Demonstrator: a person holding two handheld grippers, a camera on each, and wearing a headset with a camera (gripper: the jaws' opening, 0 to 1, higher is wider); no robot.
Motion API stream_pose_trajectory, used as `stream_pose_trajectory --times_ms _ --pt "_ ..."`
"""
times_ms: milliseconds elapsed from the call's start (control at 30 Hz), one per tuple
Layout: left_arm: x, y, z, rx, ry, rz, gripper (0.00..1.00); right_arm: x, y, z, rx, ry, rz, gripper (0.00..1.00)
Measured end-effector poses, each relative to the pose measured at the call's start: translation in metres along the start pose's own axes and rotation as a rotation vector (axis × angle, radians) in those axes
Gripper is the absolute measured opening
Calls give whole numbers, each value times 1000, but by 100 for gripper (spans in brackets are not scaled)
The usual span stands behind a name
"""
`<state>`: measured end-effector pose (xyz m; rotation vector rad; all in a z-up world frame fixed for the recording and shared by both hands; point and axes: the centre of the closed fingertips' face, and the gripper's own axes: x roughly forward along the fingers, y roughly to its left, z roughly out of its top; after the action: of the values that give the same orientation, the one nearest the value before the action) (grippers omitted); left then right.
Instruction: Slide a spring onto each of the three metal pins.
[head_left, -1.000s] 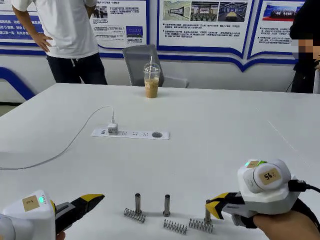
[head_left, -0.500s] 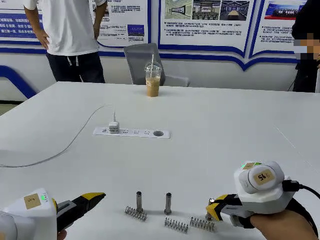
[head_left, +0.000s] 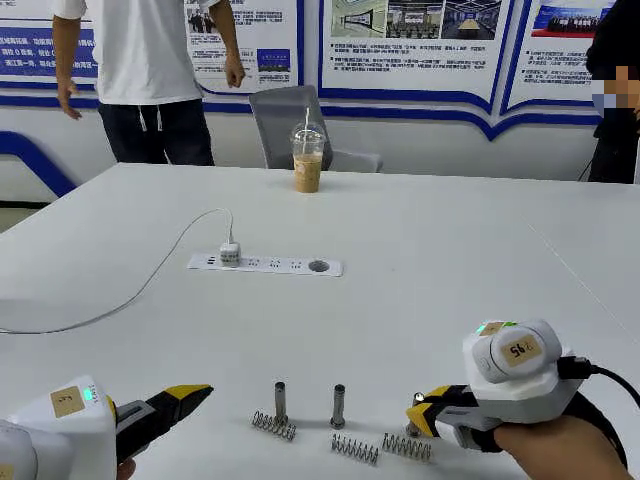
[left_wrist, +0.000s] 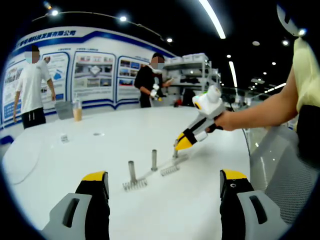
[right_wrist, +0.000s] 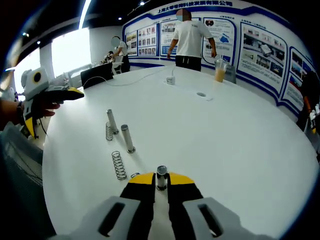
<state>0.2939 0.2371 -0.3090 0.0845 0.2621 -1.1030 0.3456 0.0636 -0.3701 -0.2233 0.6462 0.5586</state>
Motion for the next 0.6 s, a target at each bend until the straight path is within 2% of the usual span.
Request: stream_pose_trajectory --times_ms 333,600 --pt "0 0 0 2 0 -1 93 -15 2 -9 -28 24 12 14" --pt "2 -1 0 0 0 -8 93 -16 17 -24 -85 53 101 15"
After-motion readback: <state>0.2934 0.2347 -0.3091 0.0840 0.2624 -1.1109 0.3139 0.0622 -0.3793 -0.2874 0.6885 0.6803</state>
